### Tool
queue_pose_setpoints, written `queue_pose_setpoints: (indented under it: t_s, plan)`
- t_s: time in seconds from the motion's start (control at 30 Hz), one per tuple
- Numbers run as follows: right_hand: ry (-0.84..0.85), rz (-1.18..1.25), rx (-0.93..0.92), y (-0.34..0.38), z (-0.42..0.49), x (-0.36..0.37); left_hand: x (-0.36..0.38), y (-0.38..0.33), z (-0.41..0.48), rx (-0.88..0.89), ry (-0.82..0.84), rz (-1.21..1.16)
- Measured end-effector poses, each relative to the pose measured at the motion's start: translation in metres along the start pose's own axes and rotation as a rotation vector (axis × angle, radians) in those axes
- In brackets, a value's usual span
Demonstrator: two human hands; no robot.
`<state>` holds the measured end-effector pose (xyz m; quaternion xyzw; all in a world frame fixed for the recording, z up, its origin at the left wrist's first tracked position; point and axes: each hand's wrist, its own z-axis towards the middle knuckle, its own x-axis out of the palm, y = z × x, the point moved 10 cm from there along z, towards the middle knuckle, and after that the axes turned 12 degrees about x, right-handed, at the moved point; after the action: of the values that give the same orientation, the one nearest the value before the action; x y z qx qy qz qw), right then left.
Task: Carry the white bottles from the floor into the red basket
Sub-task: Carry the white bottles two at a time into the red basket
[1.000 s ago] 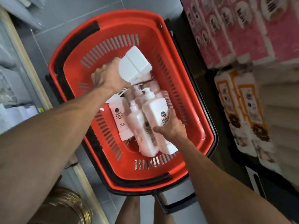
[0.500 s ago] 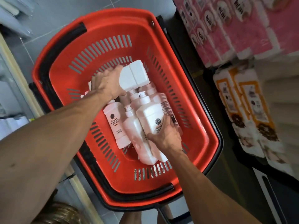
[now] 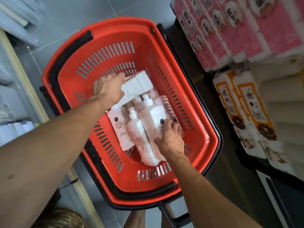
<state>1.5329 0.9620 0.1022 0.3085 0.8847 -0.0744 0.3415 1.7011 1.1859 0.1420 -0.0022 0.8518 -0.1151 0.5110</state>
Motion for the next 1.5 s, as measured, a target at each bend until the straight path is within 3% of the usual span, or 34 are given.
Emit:
queue_pose_setpoints:
  t_s: [0.37,0.8,1.5]
  plan:
    - [0.039,-0.070,-0.085,0.000,-0.058,-0.024,-0.025,0.000,-0.075,-0.044,0.122,0.063]
    - [0.016,-0.086,-0.144,0.003,-0.137,-0.074,-0.020,-0.054,-0.220,-0.092,0.036,-0.114]
    - [-0.051,-0.034,-0.210,-0.056,-0.353,-0.238,-0.199,-0.158,-0.404,-0.113,0.051,-0.111]
